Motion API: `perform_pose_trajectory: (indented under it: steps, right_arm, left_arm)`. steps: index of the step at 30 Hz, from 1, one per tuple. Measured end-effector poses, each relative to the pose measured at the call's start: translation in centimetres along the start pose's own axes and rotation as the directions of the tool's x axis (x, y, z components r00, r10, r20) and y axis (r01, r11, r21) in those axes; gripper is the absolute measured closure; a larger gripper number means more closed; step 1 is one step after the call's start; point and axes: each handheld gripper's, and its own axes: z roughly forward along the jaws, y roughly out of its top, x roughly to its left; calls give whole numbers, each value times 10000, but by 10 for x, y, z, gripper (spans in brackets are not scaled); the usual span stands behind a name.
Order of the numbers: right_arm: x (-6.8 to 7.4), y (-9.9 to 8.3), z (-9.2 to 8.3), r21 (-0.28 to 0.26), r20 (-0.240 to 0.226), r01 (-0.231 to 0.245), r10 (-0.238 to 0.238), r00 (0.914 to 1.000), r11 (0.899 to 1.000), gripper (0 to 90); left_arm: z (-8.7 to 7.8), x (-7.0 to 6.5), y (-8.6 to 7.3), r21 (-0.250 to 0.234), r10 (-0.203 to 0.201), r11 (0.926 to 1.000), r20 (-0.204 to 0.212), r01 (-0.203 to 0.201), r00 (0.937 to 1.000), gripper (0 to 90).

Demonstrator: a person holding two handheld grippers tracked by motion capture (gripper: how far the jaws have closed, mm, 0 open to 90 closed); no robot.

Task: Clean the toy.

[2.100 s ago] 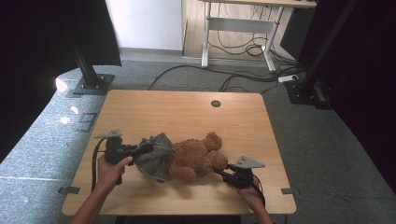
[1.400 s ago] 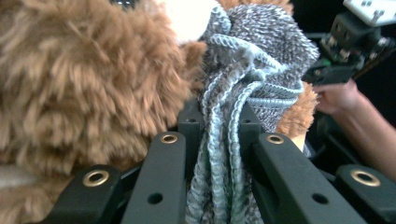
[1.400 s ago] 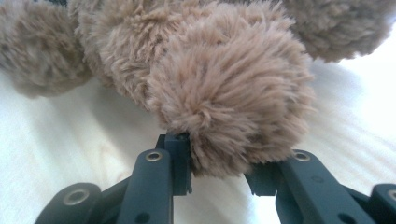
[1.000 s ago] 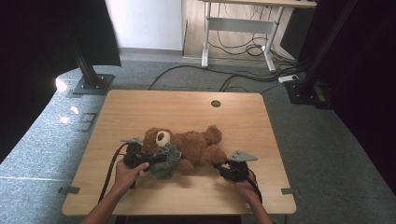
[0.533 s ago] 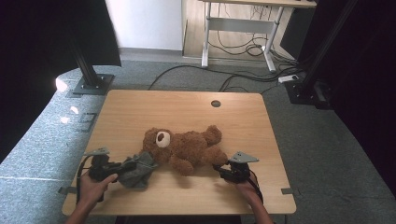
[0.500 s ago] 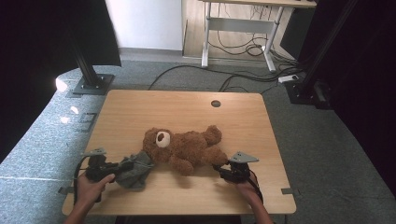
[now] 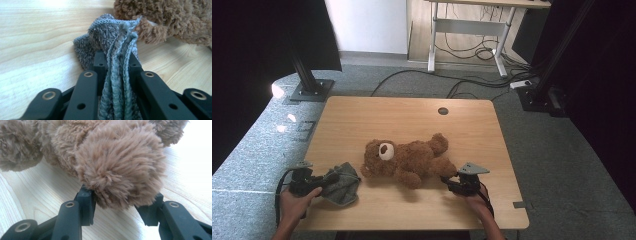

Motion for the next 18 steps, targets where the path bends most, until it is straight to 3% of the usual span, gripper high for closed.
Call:
perform_pose_trajectory:
  steps: [4,7,12,18]
  right_arm:
    - [0,0,0,-15,66,-69,69,10000,10000,483]
    - [0,1,-2,-167,128,-138,140,9998,9998,409]
    - [1,4,-9,-478,-17,-176,175,9998,9987,310]
    - [2,10,-21,-1085,-320,-187,153,9994,9939,238]
  left_arm:
    - [2,-4,4,189,319,9993,-572,-308,9979,452]
    - [0,-11,10,-3,582,9983,-744,-583,9955,270]
    - [-13,-23,23,-940,877,9909,-934,-965,9918,191]
    - [-17,-38,36,-1244,1159,9847,-556,-1220,9917,190]
